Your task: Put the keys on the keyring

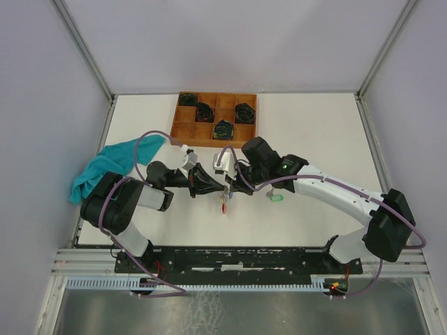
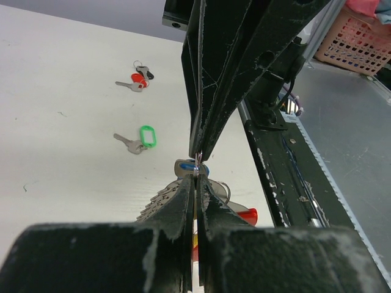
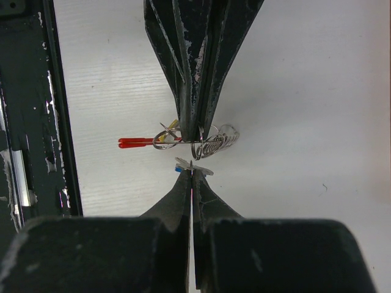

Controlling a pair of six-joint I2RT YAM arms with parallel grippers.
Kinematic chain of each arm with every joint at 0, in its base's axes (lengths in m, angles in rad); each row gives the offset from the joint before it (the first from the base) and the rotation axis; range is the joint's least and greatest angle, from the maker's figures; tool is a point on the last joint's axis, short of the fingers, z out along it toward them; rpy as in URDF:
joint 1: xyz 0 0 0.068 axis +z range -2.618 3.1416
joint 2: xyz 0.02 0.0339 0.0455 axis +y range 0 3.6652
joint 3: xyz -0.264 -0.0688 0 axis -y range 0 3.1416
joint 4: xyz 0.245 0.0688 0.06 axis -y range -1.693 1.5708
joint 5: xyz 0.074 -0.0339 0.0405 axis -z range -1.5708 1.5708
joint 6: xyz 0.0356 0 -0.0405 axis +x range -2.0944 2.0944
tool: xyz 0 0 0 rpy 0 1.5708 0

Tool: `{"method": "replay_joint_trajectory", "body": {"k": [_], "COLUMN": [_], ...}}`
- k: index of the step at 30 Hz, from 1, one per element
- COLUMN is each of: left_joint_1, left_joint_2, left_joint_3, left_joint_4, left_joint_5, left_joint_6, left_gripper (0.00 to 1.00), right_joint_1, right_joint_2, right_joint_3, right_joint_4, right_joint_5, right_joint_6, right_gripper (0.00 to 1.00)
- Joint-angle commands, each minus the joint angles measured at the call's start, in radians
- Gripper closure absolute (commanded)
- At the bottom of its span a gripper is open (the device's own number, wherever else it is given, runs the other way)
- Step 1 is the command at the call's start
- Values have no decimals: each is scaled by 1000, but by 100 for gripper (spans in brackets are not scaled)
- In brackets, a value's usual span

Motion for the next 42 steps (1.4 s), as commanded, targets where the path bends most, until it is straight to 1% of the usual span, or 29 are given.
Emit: {"method": "replay_joint_trajectory", "body": {"k": [1, 8, 16, 42], "left_joint_1": [-10, -14, -19, -44], "left_joint_2": [13, 18, 25, 36], "left_joint_3": [29, 32, 40, 53], "left_joint_4": [209, 208, 208, 209], "left_joint_5": [32, 35, 44, 65], "left_joint_6": [31, 26, 20, 6], "left_gripper": [97, 97, 97, 97], "right_joint_1": [6, 6, 6, 6], "right_joint_2": [-1, 2, -2, -32], "right_joint_3": [53, 52, 54, 21], "right_joint_4": [18, 19, 18, 128], "right_joint_5": [-2, 13, -4, 19], "right_joint_6": [-8, -7, -1, 81], "right_gripper": [99, 99, 99, 99]}}
